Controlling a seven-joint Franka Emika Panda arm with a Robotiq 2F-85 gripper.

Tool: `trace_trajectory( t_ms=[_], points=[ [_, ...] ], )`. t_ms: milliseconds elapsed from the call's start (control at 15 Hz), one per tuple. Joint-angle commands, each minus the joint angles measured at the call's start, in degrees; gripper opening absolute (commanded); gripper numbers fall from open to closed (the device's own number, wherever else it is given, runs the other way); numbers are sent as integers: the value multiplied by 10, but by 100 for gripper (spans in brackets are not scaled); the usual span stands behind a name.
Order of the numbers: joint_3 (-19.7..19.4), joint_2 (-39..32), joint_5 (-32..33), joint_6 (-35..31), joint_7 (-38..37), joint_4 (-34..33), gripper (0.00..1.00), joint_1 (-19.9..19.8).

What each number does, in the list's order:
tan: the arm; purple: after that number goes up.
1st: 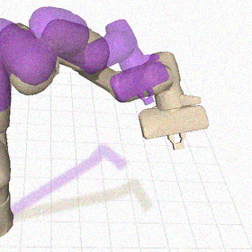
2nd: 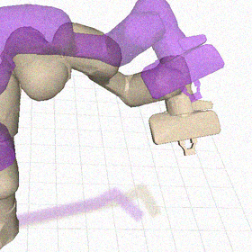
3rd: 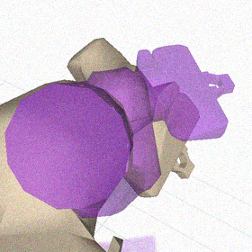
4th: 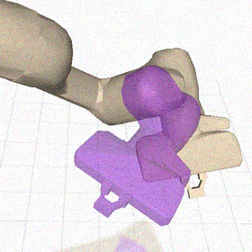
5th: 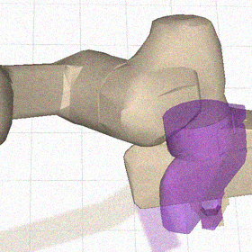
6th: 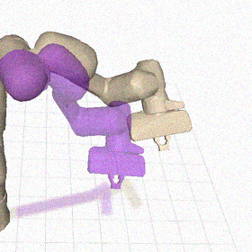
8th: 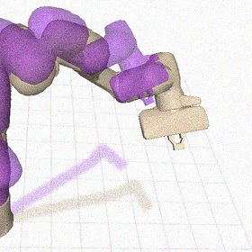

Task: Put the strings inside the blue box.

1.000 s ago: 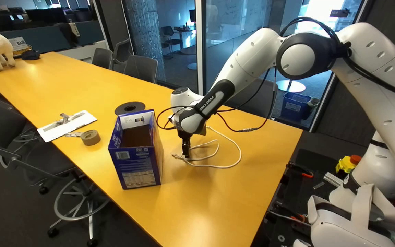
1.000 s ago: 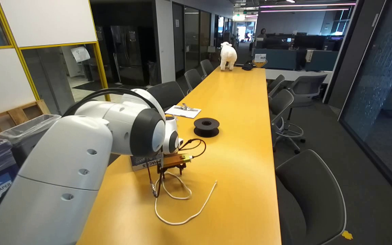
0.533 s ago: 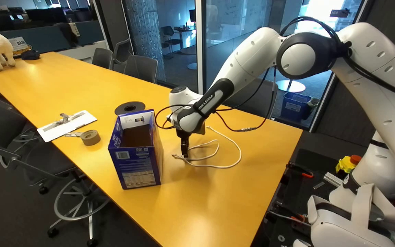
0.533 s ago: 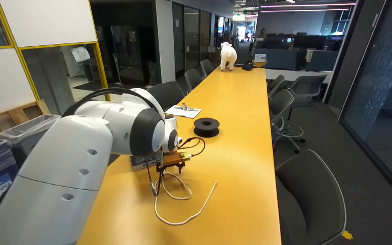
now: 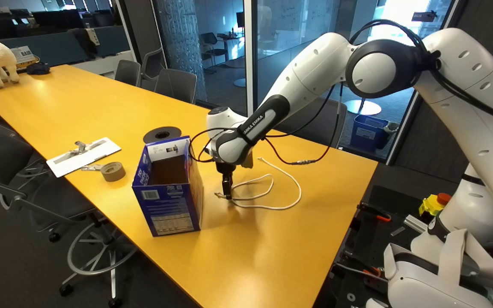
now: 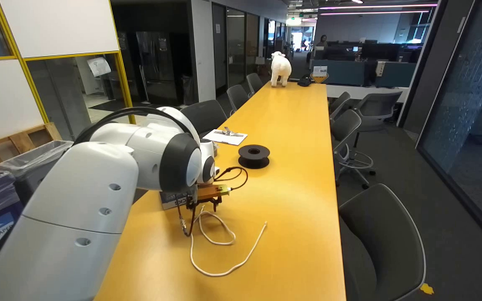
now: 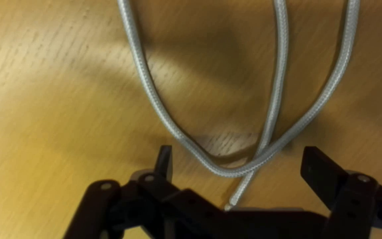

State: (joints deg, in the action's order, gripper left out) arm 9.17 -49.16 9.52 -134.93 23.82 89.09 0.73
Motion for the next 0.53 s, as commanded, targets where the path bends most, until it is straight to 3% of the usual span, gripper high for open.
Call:
trace_trajectory(
  t_ms=[0,467],
  points=[
    [7,-7,-16,23,18,-17,100,-3],
    [-6,-19,-8,-18,-15,-6,100,12]
  ],
)
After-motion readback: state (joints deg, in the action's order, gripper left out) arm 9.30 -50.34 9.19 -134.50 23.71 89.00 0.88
